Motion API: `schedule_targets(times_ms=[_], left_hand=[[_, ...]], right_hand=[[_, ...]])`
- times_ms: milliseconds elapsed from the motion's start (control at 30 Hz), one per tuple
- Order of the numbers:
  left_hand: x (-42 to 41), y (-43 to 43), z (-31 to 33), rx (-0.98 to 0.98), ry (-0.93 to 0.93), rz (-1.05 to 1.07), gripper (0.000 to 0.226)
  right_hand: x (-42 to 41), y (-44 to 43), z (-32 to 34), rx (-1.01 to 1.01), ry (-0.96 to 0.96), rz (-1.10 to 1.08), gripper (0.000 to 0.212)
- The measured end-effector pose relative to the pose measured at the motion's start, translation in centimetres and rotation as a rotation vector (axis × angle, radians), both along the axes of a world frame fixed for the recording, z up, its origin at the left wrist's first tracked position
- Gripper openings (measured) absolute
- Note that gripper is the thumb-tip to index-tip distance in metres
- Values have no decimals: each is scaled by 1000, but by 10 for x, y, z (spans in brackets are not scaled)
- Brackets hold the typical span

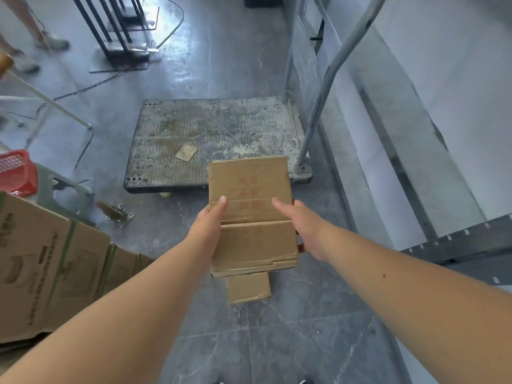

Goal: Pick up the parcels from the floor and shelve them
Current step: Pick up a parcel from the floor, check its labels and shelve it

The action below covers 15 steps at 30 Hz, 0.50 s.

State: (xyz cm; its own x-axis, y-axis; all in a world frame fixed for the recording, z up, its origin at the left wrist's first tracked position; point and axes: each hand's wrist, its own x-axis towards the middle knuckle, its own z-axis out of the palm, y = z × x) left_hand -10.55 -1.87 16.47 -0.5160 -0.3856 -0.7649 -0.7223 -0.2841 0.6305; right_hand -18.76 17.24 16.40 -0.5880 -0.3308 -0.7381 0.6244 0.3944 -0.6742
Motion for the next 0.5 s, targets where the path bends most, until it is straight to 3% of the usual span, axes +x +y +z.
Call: schedule_targets(times_ms=[67, 167, 267, 367, 500], left_hand=[[-8, -4, 33, -15, 37, -11, 88], [-24, -12, 86, -70, 101, -37, 95], [-37, -17, 141, -104, 202, -40, 76], [-49, -21, 188, -153, 239, -32, 92], [-57, -26, 249, -214, 304, -18, 91]], right_hand=[[-9, -1, 29, -17, 40, -10, 112], [-22, -8, 78, -68, 98, -12, 119], [-33, -17, 132, -87, 164, -38, 113], [-44, -22, 185, -103, 230, -36, 96], [-55, -28, 252, -147, 288, -38, 86]])
